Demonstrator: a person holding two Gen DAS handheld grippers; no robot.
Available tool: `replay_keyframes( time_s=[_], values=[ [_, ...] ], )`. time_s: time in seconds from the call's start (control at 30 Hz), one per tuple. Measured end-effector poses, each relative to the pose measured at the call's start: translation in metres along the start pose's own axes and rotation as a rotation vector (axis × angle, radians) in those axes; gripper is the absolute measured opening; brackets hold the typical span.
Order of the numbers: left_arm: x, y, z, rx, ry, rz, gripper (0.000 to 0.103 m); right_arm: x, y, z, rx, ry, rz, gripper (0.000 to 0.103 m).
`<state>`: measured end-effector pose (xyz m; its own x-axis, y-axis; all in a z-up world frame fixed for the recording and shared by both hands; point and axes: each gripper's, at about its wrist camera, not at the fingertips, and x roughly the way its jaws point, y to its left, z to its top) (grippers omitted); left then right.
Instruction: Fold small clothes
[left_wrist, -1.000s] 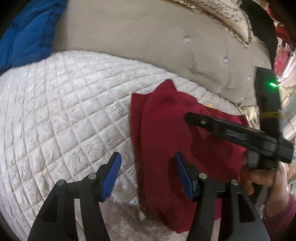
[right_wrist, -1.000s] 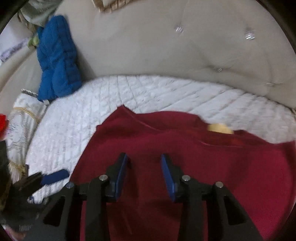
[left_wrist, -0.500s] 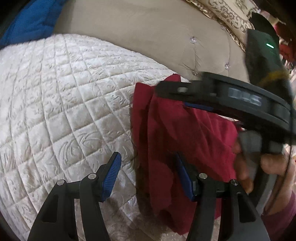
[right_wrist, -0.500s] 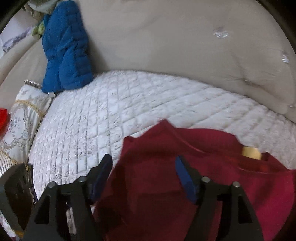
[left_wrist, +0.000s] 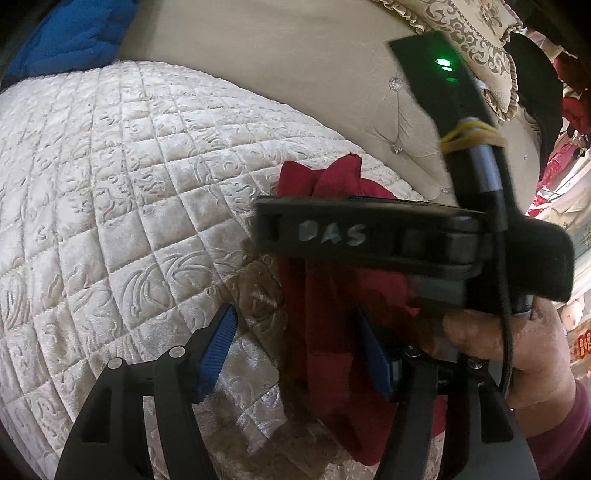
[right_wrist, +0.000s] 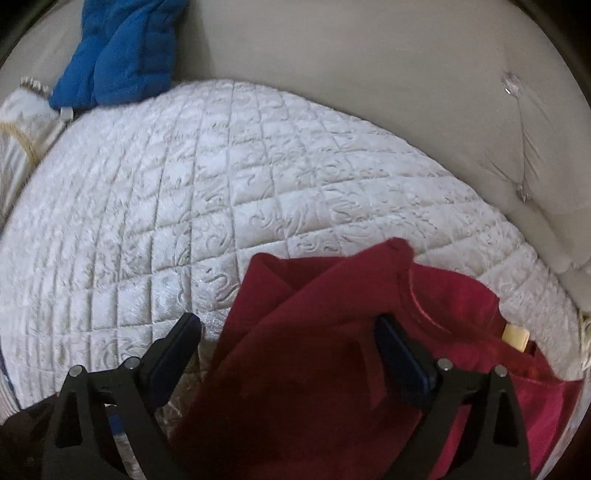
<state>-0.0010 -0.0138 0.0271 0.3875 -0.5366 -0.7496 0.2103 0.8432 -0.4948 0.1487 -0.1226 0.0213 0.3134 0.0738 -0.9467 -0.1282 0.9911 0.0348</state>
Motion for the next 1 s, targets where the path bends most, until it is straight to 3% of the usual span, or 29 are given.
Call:
replay_keyframes(
  time_s=[0.03,0.17,0.23,0.33,0.43,0.53,0.6,0.67,0.7,0.73,0.83,1.0],
  values=[
    [-0.001,-0.001,-0.001,0.0,-0.001,-0.001,0.044,-0.004,-0.005,-0.002,0.005,-0.003,-0.011,0.079],
    [-0.004,-0.003,-0.003,0.001,-0.007,-0.018,0.044,-0.017,-0.011,-0.007,-0.022,-0.031,0.027,0.055],
    [-0.004,-0.004,-0.003,0.007,-0.01,-0.033,0.044,-0.03,-0.013,-0.01,-0.023,-0.063,0.077,0.032],
    [-0.003,-0.012,-0.006,0.029,0.003,-0.084,0.045,-0.054,-0.025,-0.014,0.008,-0.11,0.119,0.02],
    [0.0,-0.023,-0.011,0.064,0.027,-0.146,0.044,-0.072,-0.043,-0.018,0.069,-0.139,0.188,0.018],
    [-0.006,-0.034,-0.015,0.093,-0.017,-0.219,0.037,-0.082,-0.067,-0.024,0.154,-0.149,0.267,0.018],
    [-0.012,-0.039,-0.014,0.106,-0.05,-0.245,0.022,-0.083,-0.08,-0.026,0.197,-0.152,0.293,0.018],
    [-0.019,-0.044,-0.012,0.119,-0.065,-0.284,0.019,-0.082,-0.087,-0.028,0.233,-0.146,0.313,0.021],
    [-0.022,-0.046,-0.013,0.124,-0.073,-0.304,0.019,-0.082,-0.091,-0.028,0.261,-0.137,0.331,0.029],
    [-0.025,-0.046,-0.011,0.13,-0.081,-0.316,0.018,-0.081,-0.093,-0.028,0.281,-0.13,0.344,0.047],
    [-0.03,-0.057,-0.013,0.171,-0.093,-0.312,0.018,-0.082,-0.091,-0.026,0.3,-0.137,0.369,0.081],
    [-0.032,-0.067,-0.016,0.219,-0.094,-0.304,0.018,-0.068,-0.057,-0.013,0.164,-0.051,0.269,0.085]
  ],
)
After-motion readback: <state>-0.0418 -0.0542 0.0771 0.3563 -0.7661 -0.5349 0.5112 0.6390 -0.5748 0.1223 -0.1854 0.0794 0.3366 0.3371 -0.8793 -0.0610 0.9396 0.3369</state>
